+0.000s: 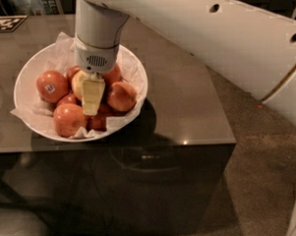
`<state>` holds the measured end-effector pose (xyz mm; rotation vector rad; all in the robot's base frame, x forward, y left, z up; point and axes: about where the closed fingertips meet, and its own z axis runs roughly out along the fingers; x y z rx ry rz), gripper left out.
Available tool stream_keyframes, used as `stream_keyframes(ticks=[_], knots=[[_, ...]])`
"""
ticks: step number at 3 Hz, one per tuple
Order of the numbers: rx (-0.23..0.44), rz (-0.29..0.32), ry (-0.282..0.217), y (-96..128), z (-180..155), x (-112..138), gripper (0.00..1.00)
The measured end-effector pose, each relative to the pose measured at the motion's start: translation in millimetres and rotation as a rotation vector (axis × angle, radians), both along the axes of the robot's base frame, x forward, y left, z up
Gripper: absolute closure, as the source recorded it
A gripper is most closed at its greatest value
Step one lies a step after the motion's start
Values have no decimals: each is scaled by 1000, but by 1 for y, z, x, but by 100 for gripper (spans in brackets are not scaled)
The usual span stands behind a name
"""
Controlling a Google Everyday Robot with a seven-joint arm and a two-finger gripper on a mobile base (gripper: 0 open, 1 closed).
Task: Pick apple from white bowl
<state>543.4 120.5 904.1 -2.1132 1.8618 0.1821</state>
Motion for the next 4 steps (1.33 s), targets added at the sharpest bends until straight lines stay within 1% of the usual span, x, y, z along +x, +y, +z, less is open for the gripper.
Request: stream_keyframes(ticks=[1, 2, 4], knots=[[0, 0, 0, 0, 0, 0, 100], [0, 0, 0, 0, 0, 0, 100], [0, 0, 0, 0, 14, -1, 100]])
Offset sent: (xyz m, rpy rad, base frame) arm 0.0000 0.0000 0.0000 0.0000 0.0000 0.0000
